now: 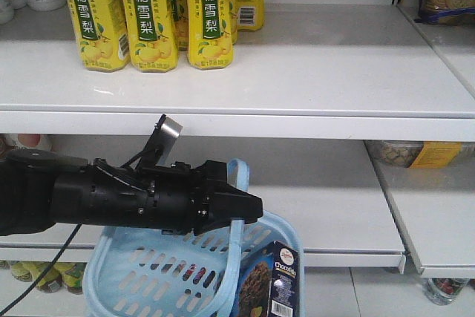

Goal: Left arm holds basket, right arm returns cookies

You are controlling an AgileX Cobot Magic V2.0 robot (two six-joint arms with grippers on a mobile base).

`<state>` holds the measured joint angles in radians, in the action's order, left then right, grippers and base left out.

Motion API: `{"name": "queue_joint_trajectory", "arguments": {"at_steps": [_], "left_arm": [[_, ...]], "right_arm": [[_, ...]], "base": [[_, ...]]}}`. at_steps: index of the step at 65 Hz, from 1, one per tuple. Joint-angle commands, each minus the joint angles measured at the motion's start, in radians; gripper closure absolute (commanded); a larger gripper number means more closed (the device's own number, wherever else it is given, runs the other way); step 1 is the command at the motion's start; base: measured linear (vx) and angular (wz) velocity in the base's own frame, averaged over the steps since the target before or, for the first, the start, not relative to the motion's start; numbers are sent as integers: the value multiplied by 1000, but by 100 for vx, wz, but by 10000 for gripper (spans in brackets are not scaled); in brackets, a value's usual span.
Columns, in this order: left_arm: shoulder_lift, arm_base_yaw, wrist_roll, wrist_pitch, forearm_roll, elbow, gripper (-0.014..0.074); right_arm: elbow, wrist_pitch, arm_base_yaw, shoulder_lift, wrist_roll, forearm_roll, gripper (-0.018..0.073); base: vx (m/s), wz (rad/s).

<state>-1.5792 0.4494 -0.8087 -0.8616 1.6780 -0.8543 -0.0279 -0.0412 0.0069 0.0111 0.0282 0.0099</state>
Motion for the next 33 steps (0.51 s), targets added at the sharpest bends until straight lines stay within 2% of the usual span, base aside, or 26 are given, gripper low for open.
{"name": "queue_joint_trajectory", "arguments": {"at_steps": [1,33], "left_arm": [[50,-1,-49,-4,95,-36,599],[50,-1,-49,-4,95,-36,599]], "right_arm": [[-18,72,-6,13,-5,-10,566],[-18,73,-6,13,-5,-10,566]], "base": [[1,3],[0,0]]}}
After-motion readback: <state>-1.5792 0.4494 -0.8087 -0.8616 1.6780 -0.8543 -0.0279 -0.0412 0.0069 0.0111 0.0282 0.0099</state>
